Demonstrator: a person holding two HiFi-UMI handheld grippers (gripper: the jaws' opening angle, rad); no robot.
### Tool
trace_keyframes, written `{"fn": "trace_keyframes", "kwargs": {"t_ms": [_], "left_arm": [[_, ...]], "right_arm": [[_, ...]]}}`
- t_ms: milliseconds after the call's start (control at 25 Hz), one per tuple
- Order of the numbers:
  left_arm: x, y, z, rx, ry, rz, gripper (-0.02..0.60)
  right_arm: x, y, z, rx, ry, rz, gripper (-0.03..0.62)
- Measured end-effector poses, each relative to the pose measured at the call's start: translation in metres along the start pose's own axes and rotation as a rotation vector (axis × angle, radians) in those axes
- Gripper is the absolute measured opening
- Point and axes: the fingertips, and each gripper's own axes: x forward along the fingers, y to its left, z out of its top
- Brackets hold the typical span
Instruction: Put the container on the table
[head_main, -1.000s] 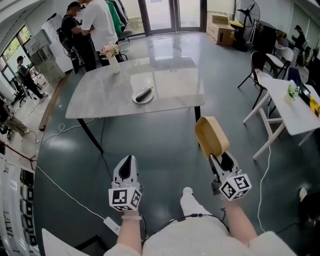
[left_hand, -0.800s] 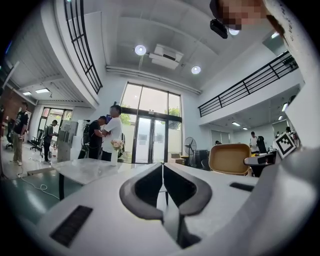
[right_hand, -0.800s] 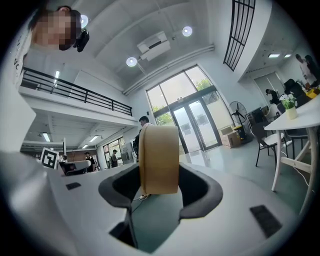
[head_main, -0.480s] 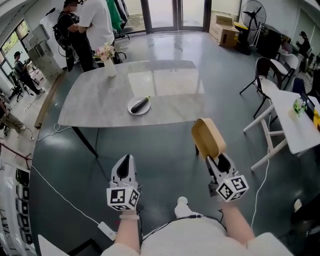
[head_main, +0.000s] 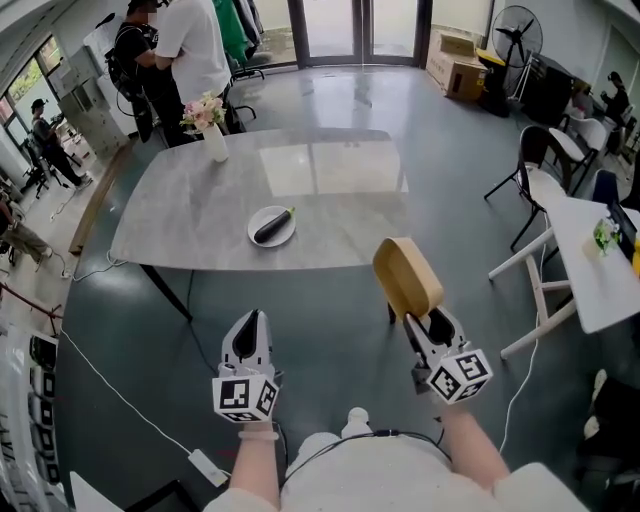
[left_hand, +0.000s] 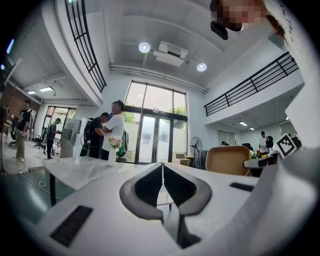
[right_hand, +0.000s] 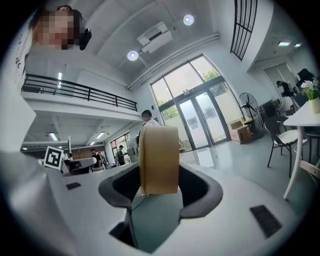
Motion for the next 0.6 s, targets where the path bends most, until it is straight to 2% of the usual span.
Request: {"fn": "trace_keyframes", "kwargs": {"t_ms": [600], "left_arm": [[0.038, 0.002, -0.002, 0.02, 0.02, 0.009, 0.009]], "right_arm": [[0.033, -0.026, 0.001, 0.033, 0.019, 0.013, 0.235]]}}
